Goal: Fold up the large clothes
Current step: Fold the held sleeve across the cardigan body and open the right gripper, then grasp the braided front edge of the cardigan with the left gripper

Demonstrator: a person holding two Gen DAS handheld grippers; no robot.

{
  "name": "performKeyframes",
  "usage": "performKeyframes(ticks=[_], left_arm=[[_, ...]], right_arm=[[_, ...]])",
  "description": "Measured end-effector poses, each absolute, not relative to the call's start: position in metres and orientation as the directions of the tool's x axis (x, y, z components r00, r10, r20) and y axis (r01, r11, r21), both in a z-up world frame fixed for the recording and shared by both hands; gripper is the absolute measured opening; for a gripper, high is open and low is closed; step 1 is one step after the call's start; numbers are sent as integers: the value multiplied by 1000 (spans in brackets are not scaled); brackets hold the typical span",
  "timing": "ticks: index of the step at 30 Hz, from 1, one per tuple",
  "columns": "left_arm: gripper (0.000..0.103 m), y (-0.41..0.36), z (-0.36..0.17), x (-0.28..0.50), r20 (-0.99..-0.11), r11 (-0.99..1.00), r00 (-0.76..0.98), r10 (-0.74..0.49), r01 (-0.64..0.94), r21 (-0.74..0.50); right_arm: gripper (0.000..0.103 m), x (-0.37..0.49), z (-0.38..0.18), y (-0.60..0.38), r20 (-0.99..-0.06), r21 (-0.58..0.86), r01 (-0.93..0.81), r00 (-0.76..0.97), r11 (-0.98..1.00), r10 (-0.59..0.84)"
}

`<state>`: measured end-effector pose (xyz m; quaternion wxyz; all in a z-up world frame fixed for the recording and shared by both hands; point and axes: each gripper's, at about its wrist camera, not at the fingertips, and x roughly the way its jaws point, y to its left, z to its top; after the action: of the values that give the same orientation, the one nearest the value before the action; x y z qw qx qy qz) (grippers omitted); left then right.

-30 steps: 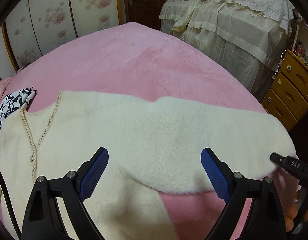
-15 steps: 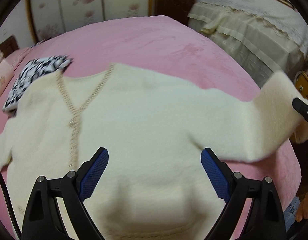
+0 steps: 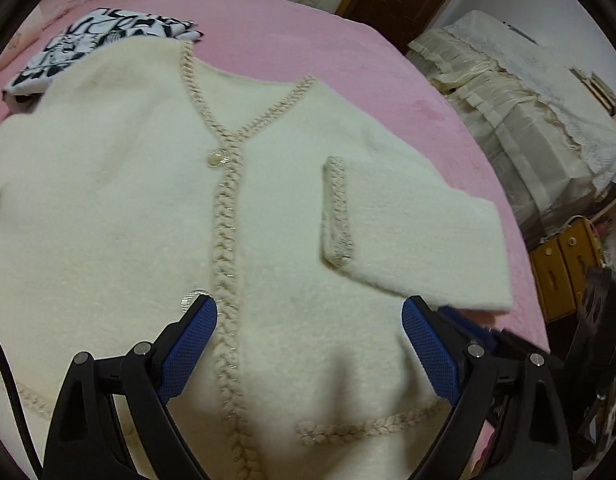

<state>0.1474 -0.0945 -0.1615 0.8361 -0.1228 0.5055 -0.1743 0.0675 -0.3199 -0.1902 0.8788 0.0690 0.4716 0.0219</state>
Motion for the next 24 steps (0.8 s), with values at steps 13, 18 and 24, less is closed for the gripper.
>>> performKeyframes(ticks=[13, 18, 24], left_arm=[[66, -137, -212, 215, -770, 834, 320, -552, 194, -517], [42, -165, -228, 243, -800, 830, 231, -554, 233, -507], [14, -182, -201, 270, -808, 846, 257, -531, 222, -485]], right_arm=[[23, 8, -212, -350, -834, 303, 134, 517, 944, 194], [23, 7, -221, -357, -835, 321, 137, 508, 937, 211], [23, 4, -220, -360, -829, 330, 152, 519, 932, 210]])
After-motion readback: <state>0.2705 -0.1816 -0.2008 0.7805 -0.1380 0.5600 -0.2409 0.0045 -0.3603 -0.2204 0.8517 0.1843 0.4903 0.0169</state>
